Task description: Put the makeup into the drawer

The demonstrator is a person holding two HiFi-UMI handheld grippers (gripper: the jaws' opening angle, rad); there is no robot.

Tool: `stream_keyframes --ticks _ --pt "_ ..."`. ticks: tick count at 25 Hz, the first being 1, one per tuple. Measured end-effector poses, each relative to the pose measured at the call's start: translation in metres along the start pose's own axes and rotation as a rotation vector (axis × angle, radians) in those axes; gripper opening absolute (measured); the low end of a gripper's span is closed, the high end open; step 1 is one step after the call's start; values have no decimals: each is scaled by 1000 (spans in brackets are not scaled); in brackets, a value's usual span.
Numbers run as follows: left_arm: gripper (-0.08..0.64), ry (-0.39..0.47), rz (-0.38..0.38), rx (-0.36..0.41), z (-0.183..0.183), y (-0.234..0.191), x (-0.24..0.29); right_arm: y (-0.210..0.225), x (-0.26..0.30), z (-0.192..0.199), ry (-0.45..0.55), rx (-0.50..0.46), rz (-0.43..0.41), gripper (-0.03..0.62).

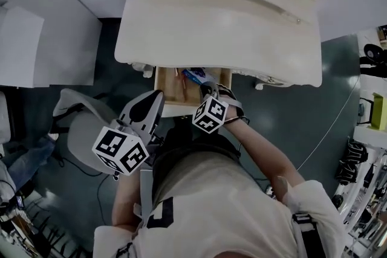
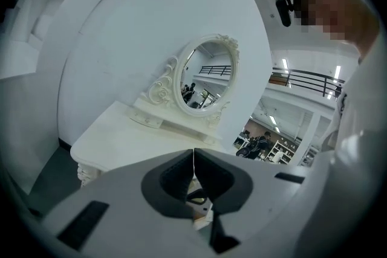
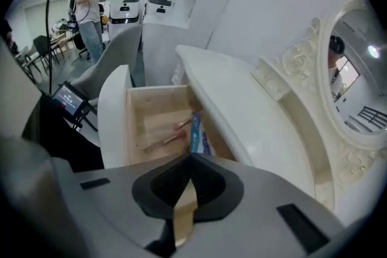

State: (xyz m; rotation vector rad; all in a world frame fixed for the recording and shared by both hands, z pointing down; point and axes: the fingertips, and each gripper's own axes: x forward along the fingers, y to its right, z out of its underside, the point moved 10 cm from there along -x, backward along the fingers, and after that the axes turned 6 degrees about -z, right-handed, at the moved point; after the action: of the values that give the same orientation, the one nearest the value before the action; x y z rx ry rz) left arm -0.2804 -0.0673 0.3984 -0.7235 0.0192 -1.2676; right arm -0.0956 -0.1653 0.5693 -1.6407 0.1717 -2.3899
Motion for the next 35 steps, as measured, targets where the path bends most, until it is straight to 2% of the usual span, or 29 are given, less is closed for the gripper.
stream_keyframes --ticks 5,8,9,10,11,15,16,18,21,23,29,35 --pt "58 -26 16 -1 -2 -7 0 -14 43 -12 31 11 -153 29" --pt "58 -37 13 -1 -1 -12 -1 -12 48 -21 65 65 -217 33" --pt "58 -41 12 0 0 -14 -1 -9 47 -22 78 109 -241 67" --pt "58 -45 13 0 0 -15 -1 -5 44 -22 94 163 -268 170" --pt "58 -48 15 0 0 -17 -1 -1 39 -22 115 219 -292 199" --pt "58 -49 38 6 -5 -16 6 17 4 -20 239 370 -304 196" --pt "58 -48 46 12 -6 -14 9 20 -8 -18 278 411 -303 176" --pt "58 -47 67 25 -9 -6 14 28 -34 -11 362 511 -311 71" --pt "58 -51 106 44 -11 7 23 41 -72 5 490 680 -334 39" --pt "58 -59 135 60 -12 17 30 48 -95 15 552 759 -328 32" --pt "58 -63 193 101 -12 48 44 62 -156 42 746 859 -293 28" --pt "58 -67 252 146 -6 95 59 60 -205 72 836 820 -254 28"
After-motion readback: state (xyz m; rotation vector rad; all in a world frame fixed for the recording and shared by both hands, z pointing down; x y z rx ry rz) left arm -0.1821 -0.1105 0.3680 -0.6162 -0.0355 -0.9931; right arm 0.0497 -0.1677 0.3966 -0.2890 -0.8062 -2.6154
